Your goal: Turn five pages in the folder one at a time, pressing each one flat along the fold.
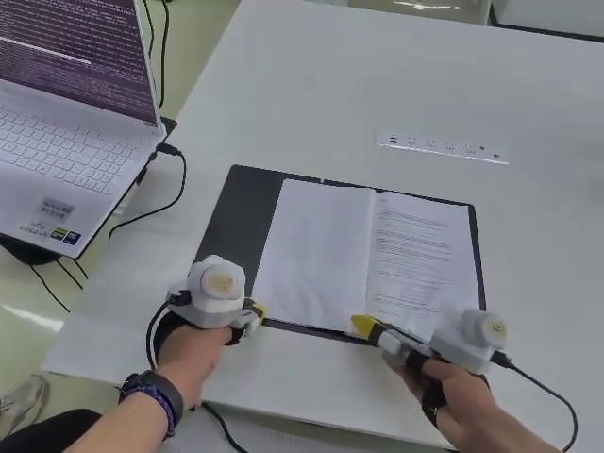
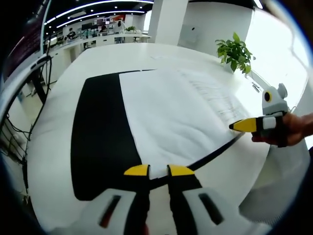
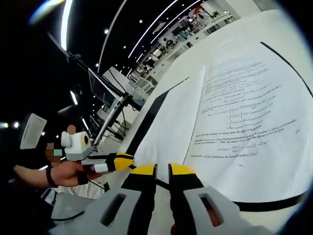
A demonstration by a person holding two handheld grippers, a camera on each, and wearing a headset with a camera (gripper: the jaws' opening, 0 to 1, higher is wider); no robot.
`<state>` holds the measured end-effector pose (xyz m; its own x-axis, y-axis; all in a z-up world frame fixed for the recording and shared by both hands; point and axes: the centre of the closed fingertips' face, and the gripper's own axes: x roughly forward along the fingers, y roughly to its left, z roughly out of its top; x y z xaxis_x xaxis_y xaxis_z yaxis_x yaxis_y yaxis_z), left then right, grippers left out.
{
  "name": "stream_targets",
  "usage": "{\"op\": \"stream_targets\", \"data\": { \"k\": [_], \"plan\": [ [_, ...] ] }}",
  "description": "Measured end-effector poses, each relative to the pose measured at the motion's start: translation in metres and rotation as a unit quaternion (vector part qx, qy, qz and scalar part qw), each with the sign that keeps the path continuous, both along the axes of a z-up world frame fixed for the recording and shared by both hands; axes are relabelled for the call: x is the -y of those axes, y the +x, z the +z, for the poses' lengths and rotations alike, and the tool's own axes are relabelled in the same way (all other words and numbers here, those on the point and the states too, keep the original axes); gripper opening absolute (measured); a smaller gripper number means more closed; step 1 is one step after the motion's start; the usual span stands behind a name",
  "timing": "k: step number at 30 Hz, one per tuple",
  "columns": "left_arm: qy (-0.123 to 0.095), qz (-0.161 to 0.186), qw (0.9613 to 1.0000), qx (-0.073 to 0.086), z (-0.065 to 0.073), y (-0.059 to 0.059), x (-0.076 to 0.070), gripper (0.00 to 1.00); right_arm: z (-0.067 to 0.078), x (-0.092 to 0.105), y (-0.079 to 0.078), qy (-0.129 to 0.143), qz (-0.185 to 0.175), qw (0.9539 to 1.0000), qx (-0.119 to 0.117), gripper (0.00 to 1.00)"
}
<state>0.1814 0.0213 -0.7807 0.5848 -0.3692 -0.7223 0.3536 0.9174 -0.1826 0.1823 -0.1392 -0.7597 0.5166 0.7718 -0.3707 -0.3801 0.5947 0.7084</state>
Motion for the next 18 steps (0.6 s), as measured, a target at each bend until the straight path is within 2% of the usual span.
{"op": "stream_targets", "data": {
  "k": [2,4,8,11,13,16,18],
  "plan": [
    [-0.007,-0.001,1.0000,0.001,0.006,-0.003,0.000,0.15,0.009,0.012,0.002,-0.006,-0.006,0.9998,0.018,0.10],
    [-0.001,-0.002,0.9999,0.015,0.015,-0.004,-0.003,0.17,0.016,0.025,0.002,-0.016,-0.010,0.9993,0.032,0.14],
    [-0.011,-0.001,0.9998,0.019,0.026,-0.006,-0.006,0.23,0.028,0.050,0.005,-0.023,-0.026,0.9982,0.048,0.22],
    [-0.001,-0.008,0.9991,0.041,0.039,-0.004,-0.010,0.27,0.038,0.073,0.009,-0.025,-0.052,0.9965,0.061,0.25],
    [0.002,-0.009,0.9989,0.047,0.046,-0.005,-0.013,0.29,0.043,0.082,0.010,-0.030,-0.060,0.9955,0.067,0.28],
    [0.013,-0.018,0.9979,0.061,0.059,-0.005,-0.021,0.33,0.050,0.096,0.012,-0.047,-0.062,0.9934,0.085,0.31],
    [0.017,-0.015,0.9974,0.069,0.067,-0.005,-0.027,0.34,0.054,0.100,0.009,-0.063,-0.046,0.9922,0.098,0.32]
  ]
}}
